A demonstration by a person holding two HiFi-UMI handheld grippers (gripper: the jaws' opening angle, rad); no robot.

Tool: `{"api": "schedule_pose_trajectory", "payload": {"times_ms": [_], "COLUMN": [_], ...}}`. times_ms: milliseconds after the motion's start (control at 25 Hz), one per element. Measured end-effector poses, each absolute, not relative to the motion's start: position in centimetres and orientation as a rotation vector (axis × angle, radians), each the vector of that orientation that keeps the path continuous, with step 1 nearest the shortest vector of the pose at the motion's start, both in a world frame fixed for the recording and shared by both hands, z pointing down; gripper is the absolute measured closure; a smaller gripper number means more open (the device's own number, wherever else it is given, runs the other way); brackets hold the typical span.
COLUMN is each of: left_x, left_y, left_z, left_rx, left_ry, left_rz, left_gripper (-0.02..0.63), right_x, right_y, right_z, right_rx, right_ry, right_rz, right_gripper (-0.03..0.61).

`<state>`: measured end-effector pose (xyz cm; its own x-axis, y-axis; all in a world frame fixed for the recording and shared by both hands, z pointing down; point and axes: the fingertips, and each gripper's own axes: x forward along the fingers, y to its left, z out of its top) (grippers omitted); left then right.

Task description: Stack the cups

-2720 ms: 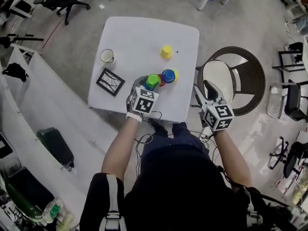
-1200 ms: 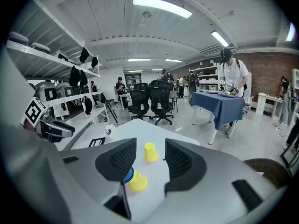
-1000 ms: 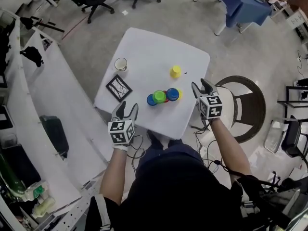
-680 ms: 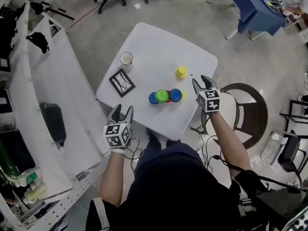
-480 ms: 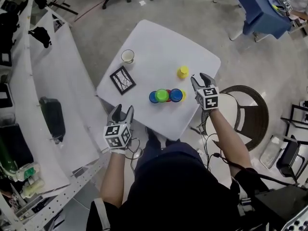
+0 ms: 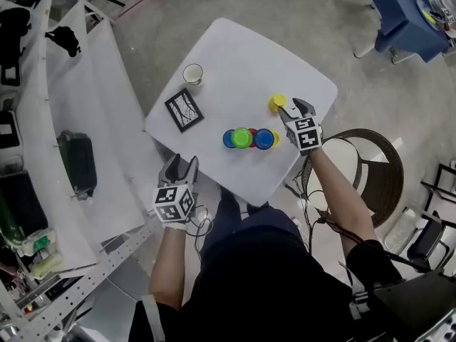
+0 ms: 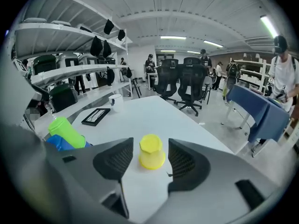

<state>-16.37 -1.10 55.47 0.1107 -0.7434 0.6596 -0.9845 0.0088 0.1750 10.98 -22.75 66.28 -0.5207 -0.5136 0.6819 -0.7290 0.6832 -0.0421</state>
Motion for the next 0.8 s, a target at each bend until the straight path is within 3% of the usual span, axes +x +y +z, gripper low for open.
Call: {"api": "schedule_pose_trajectory", "payload": {"times_ms": [520,800], "left_x": [-16.6,-17.2], "left_y": [-0.4,-0.4], "left_z": [56.0,56.4], "left_rx": [1.743,1.746], "left_ry": [-1.699,-1.698], "left_rz": [0.522,0.516], "left_gripper": [0.391,0.391], "right_x": [9.3,8.8], "right_y": [-24.3,-24.3], "right_z": [71.0,70.8], "right_rx": [0.837,0.833], "right_ry": [-2.176,-2.168], "right_rz": [0.467,0.432], "right_gripper": [0.329,0.362]}}
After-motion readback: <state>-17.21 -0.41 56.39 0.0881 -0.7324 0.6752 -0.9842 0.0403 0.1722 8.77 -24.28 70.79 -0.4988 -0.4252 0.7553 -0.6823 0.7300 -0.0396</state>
